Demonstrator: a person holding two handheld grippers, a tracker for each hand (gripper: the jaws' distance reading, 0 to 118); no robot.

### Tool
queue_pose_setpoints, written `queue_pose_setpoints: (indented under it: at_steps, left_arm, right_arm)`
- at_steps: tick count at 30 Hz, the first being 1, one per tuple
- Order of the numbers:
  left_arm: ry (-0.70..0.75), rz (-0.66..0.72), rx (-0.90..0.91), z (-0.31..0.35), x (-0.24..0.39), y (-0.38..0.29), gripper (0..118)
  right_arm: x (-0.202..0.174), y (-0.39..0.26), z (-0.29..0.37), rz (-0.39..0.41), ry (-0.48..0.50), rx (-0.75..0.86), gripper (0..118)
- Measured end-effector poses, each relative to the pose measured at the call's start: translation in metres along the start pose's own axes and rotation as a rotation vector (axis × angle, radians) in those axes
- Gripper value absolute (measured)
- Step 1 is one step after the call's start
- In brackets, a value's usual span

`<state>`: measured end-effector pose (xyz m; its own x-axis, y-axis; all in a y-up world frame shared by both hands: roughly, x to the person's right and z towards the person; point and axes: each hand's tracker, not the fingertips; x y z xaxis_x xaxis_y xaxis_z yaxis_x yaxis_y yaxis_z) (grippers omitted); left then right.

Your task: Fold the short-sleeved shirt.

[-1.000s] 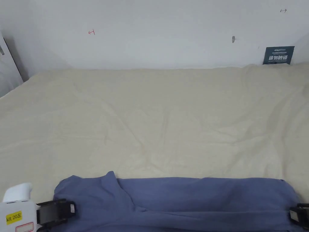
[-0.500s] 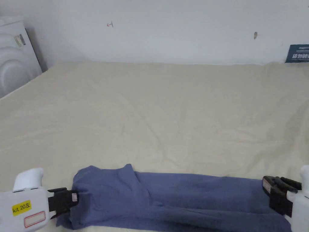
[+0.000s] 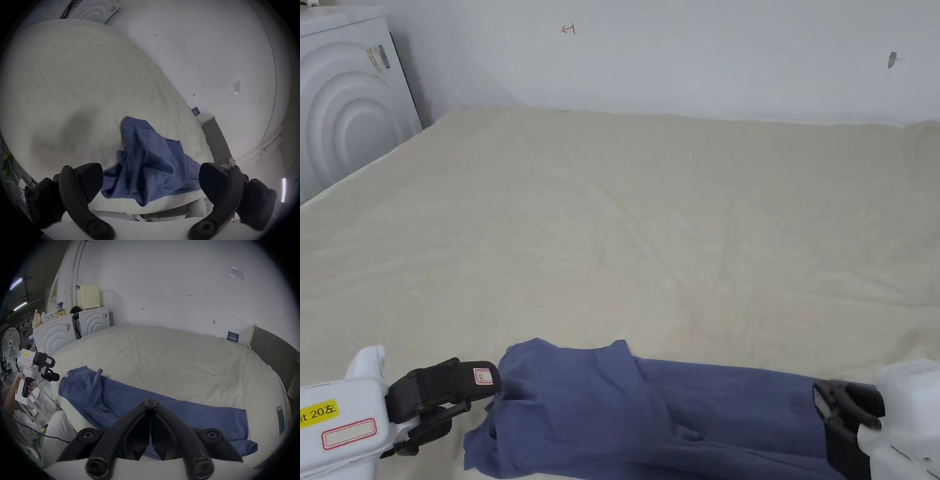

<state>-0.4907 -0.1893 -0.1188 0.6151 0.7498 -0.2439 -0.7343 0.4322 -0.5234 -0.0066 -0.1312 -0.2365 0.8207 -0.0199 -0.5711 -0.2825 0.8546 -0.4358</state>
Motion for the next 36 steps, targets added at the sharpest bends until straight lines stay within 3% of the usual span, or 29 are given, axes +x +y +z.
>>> queue_pose_setpoints:
  at_steps: [4,8,10,14,16,17,18,20,23,24,28,36]
  left_arm:
    - [-0.093,0.096,-0.071,-0.010,-0.004,0.010,117]
    - [-0.053,0.066,-0.111,-0.030,-0.018,0.009,117]
    - [-0.137,0.059,-0.097,-0.033,-0.019,0.013,117]
    - [-0.305,0.197,-0.155,-0.066,-0.024,0.009,117]
    - [-0.302,0.100,-0.202,-0.074,-0.009,0.010,116]
    - [-0.265,0.068,-0.206,-0.074,-0.004,0.011,112]
    - [-0.250,0.072,-0.206,-0.077,-0.001,0.015,97]
    - [-0.201,0.088,-0.201,-0.076,-0.002,0.018,19]
    - [-0.026,0.104,-0.240,-0.084,-0.013,0.012,14]
    - [-0.131,0.147,-0.225,-0.079,-0.014,0.011,14]
    - [-0.041,0.037,-0.194,-0.062,0.017,0.016,14]
    - [-0.029,-0.112,-0.130,-0.039,0.134,0.009,14]
  right_arm:
    - [-0.004,0.003,-0.012,-0.005,-0.005,-0.029,0]
    - [-0.007,0.004,-0.020,-0.002,-0.001,-0.057,0]
    - [-0.008,0.004,-0.022,0.005,0.001,-0.062,0]
    - [-0.009,0.004,-0.027,0.012,0.002,-0.082,0]
    - [-0.008,0.004,-0.026,0.005,-0.006,-0.088,0]
    - [-0.007,0.004,-0.025,0.001,-0.004,-0.088,0]
    - [-0.005,0.003,-0.024,-0.003,-0.003,-0.087,0]
    - [-0.002,0.003,-0.021,-0.004,-0.007,-0.086,0]
    - [0.004,0.001,-0.018,-0.014,-0.013,-0.086,0]
    - [0.008,0.000,-0.016,-0.020,-0.015,-0.085,0]
    - [0.024,-0.005,-0.005,-0.053,-0.026,-0.074,0]
    - [0.071,-0.021,0.028,-0.122,-0.088,-0.042,0]
